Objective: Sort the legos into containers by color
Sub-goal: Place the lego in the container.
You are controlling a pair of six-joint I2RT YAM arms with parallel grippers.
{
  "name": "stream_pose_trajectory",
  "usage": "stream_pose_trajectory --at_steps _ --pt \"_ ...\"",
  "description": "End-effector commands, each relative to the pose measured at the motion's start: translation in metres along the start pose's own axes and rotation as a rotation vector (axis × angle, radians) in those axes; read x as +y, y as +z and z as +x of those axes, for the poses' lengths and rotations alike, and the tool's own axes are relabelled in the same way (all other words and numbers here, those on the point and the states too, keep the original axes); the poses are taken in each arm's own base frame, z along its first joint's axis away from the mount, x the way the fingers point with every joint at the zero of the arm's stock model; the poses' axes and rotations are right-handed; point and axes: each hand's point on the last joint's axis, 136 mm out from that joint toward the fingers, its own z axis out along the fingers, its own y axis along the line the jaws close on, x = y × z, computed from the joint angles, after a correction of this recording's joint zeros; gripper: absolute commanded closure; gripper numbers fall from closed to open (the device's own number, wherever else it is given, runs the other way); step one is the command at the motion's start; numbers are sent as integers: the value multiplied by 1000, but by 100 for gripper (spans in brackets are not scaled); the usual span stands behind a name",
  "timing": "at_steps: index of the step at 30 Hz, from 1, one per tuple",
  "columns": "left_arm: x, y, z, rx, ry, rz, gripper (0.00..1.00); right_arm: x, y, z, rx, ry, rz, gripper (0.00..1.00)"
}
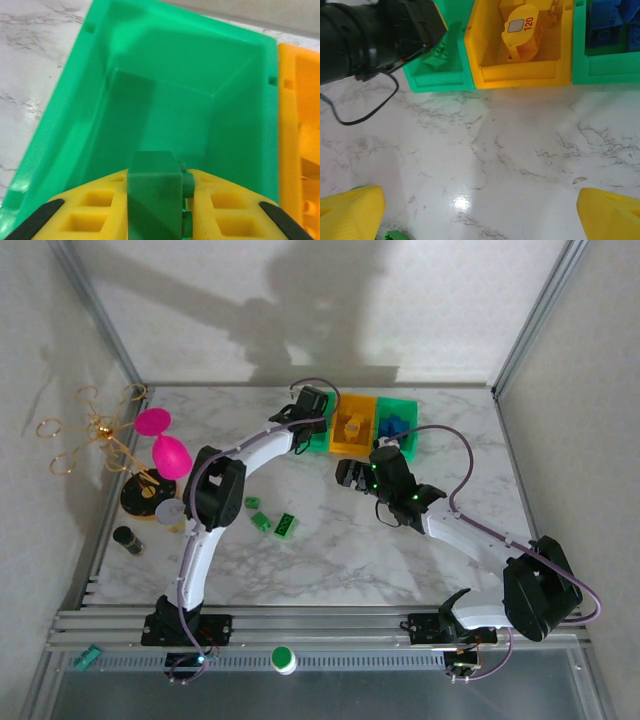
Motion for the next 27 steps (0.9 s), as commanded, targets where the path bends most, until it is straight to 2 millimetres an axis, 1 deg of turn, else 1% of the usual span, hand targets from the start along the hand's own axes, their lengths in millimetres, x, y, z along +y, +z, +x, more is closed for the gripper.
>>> stream_pose_trajectory --at_steps 1,3,5,9,17,18,21,23,27 --pt "8 14 12 47 47 -39 85 -9 2 6 21 -12 25 1" --pt "10 19 18 69 60 -51 86 -9 1 6 22 -12 28 1" --pt "10 19 24 95 69 -50 86 -9 0 5 19 -12 27 1" --pt "11 13 41 160 82 -42 87 -10 0 6 20 -8 28 1" --pt "23 -18 72 216 112 -81 87 -10 -4 4 12 -3 24 1" --pt "23 -22 77 224 119 -79 86 -10 -6 2 7 -7 31 1" --pt "21 -28 82 221 122 -80 82 -11 -8 0 1 -17 39 1" --pt "20 -28 85 226 119 -78 77 -10 -10 -1 -1 -16 36 1" --pt "19 -27 84 222 110 -80 70 -13 -13 0 -7 -9 39 1"
